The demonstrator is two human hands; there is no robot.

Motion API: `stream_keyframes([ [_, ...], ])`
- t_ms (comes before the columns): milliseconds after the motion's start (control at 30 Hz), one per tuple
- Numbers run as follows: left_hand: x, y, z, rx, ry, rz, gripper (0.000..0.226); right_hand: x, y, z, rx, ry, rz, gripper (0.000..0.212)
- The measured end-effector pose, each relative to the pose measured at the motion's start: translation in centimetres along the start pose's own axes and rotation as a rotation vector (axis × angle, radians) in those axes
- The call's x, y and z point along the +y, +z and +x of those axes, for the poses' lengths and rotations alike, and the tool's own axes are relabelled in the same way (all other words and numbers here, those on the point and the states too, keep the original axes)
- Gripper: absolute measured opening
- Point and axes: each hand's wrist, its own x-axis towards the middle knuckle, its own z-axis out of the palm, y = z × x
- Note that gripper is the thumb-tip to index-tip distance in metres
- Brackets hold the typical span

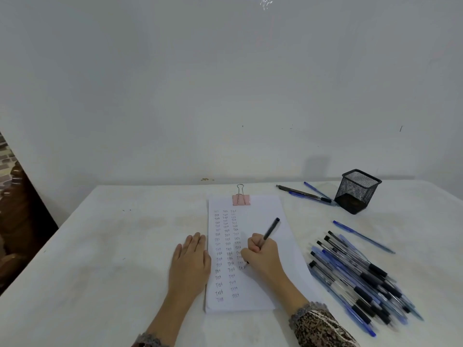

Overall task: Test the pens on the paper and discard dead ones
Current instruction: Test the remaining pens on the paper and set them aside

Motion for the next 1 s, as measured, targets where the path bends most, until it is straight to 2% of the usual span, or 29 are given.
stream_keyframes([
  [133,0.1,0.1,0.1,-0.002,0.002,0.005,0.084,-0.1,0.0,-0.2,-0.007,-0.075,-0.049,0.044],
  [200,0.1,0.1,0.1,0.002,0.000,-0.004,0.089,-0.3,-0.1,-0.3,0.004,-0.036,0.046,0.043],
  [267,0.0,0.1,0.0,0.000,0.003,-0.005,0.095,-0.8,-0.8,-0.2,0.038,0.082,0.332,0.042],
  [333,-0.1,0.2,0.1,0.001,0.006,-0.008,0.085,-1.5,-1.7,0.1,0.075,0.244,0.714,0.037],
  [367,-0.1,0.1,0.1,-0.004,0.006,-0.007,0.082,-1.7,-2.1,0.2,0.101,0.309,0.843,0.042],
  [433,-0.1,0.0,0.1,-0.014,0.001,-0.006,0.089,-1.9,-2.6,0.4,0.138,0.362,0.937,0.051],
  [633,-0.3,0.5,0.1,0.025,0.005,-0.025,0.096,-1.8,-1.8,0.6,0.233,0.309,1.016,0.038],
  [800,-0.2,0.3,0.2,0.016,-0.007,-0.025,0.097,-1.9,-1.8,0.1,0.292,0.363,1.086,0.029],
  [867,0.0,0.2,0.2,0.006,-0.018,-0.031,0.098,-2.3,-1.9,-0.3,0.371,0.352,1.015,0.022],
  [1000,0.0,0.1,0.2,0.002,-0.024,-0.030,0.100,-2.9,-1.6,-1.1,0.454,0.321,0.858,0.023],
])
